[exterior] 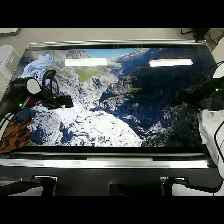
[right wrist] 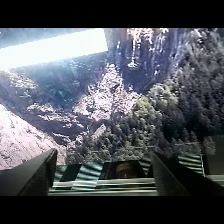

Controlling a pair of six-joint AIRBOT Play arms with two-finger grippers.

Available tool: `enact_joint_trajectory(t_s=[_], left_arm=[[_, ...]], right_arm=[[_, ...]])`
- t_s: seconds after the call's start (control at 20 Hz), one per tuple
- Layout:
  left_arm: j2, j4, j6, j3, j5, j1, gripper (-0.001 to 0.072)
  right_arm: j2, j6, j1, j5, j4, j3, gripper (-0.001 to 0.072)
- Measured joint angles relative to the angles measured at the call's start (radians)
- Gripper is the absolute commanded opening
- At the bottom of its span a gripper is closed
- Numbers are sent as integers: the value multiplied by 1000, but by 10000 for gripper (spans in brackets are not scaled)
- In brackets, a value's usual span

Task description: Fold the clothes and pants, and hang the long-sleeved shirts on hangers.

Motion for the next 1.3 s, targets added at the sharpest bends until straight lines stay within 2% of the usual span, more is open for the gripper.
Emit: enact_joint_trajectory(t_s=[0.75, 1.1, 1.2, 1.3], left_arm=[[0, 0, -4, 0, 7, 0, 703], [-1, -12, -18, 4, 177, 1, 704], [0, 49, -11, 51, 185, 26, 714], [0, 166, -6, 131, 85, 102, 716]], right_arm=[[0, 1, 0, -8, 0, 0, 694], [0, 5, 0, -131, 0, 0, 687], [0, 3, 0, -167, 0, 0, 687], [0, -27, 0, -187, -7, 0, 685]])
